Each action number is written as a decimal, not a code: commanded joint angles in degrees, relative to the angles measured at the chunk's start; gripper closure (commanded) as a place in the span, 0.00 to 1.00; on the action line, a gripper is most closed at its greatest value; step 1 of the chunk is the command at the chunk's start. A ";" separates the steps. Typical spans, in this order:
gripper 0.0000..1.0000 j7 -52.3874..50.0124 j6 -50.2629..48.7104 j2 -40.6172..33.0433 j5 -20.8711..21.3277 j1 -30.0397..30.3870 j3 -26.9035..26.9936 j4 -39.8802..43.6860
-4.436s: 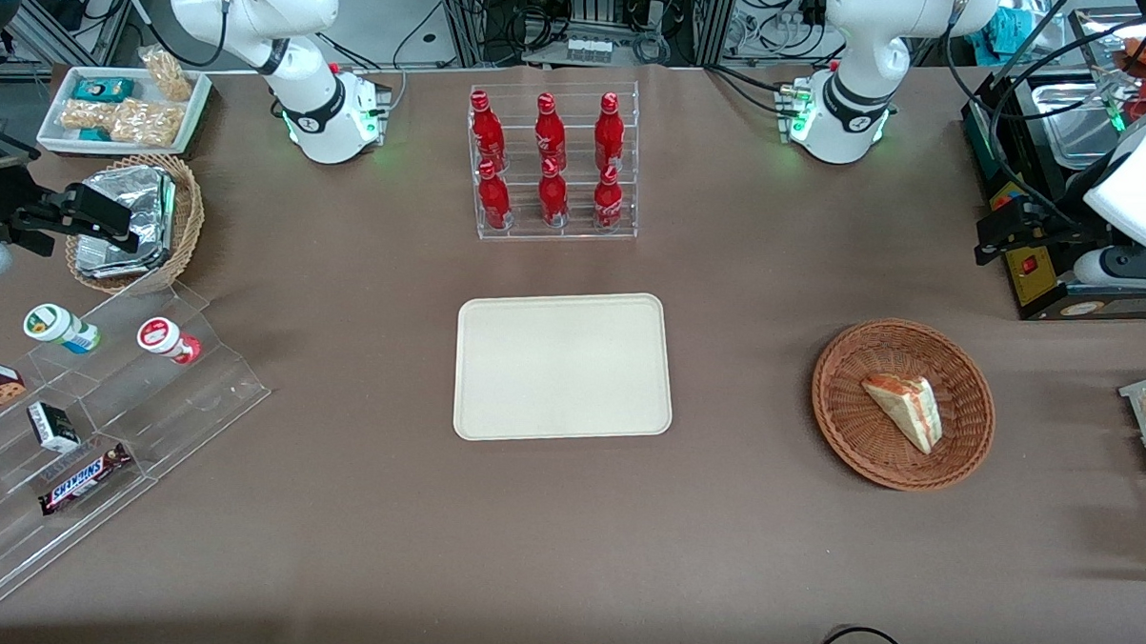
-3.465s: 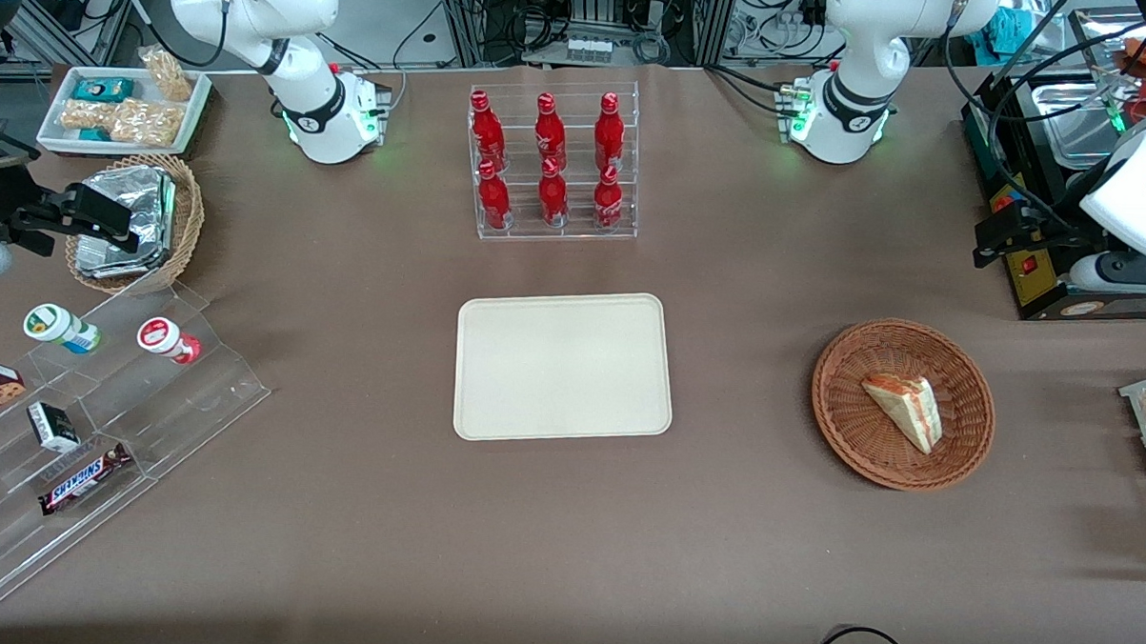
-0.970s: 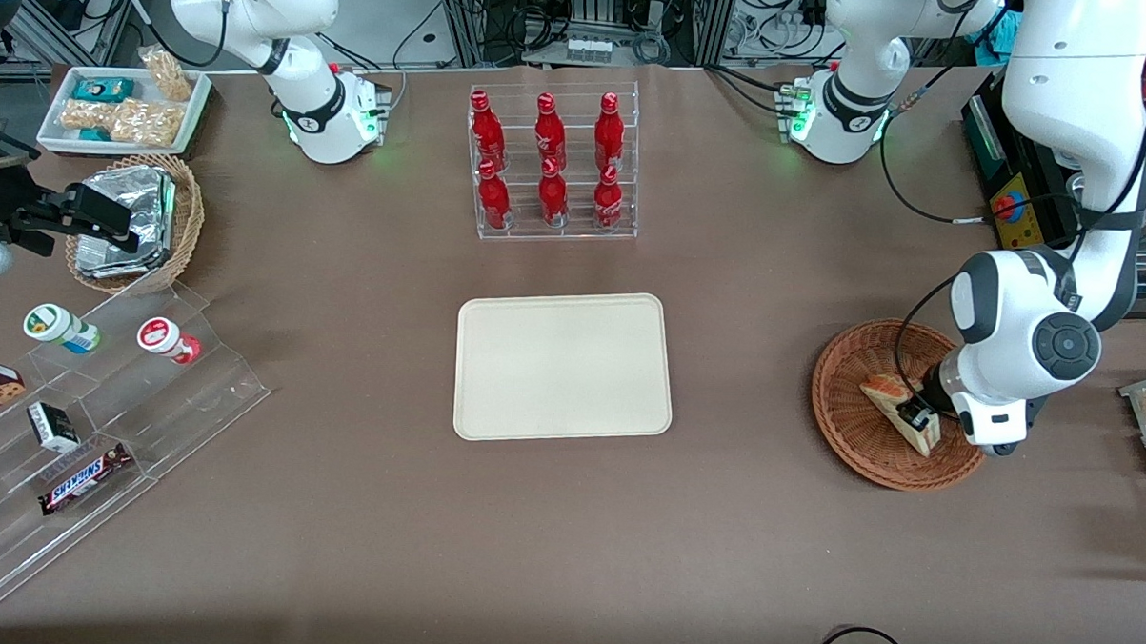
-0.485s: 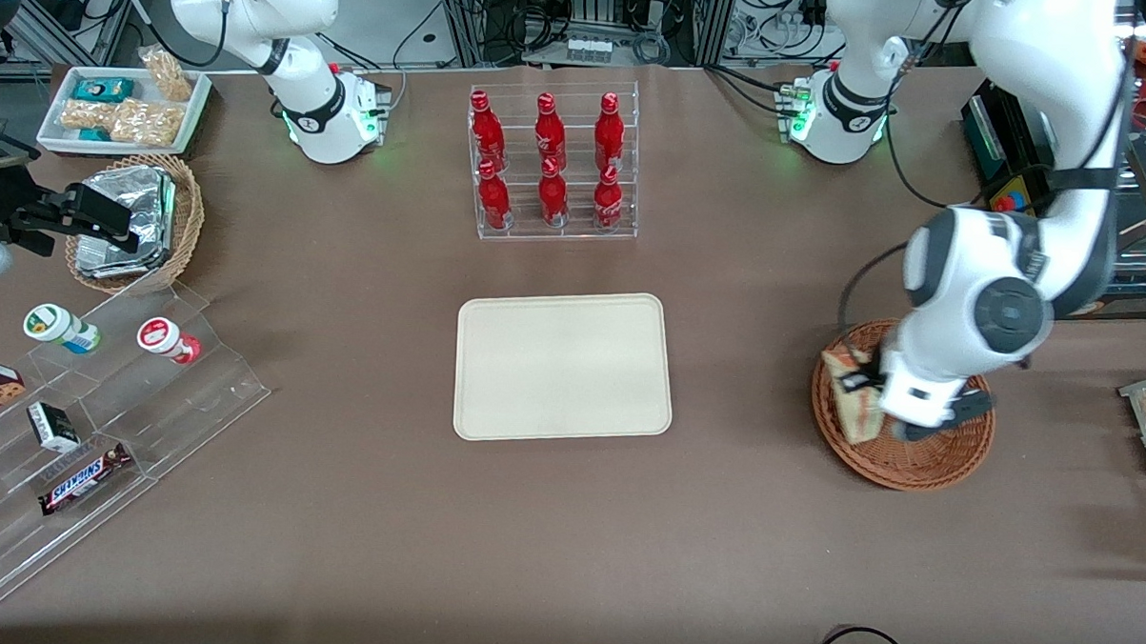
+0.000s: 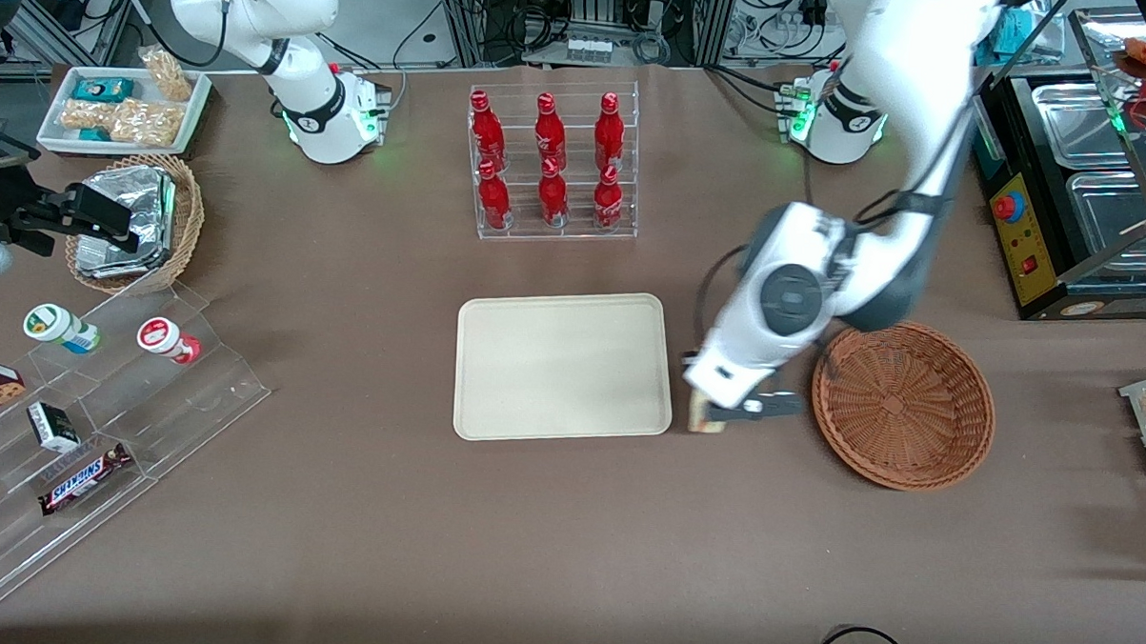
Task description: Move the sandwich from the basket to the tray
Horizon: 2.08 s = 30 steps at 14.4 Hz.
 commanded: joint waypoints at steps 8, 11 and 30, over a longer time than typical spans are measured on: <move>1.00 -20.97 0.89 20.63 -0.50 -14.16 -0.38 23.19; 0.98 -21.16 4.93 21.78 -0.50 -15.57 -0.38 22.84; 0.00 -5.82 -14.75 -4.04 2.66 -6.02 7.09 4.32</move>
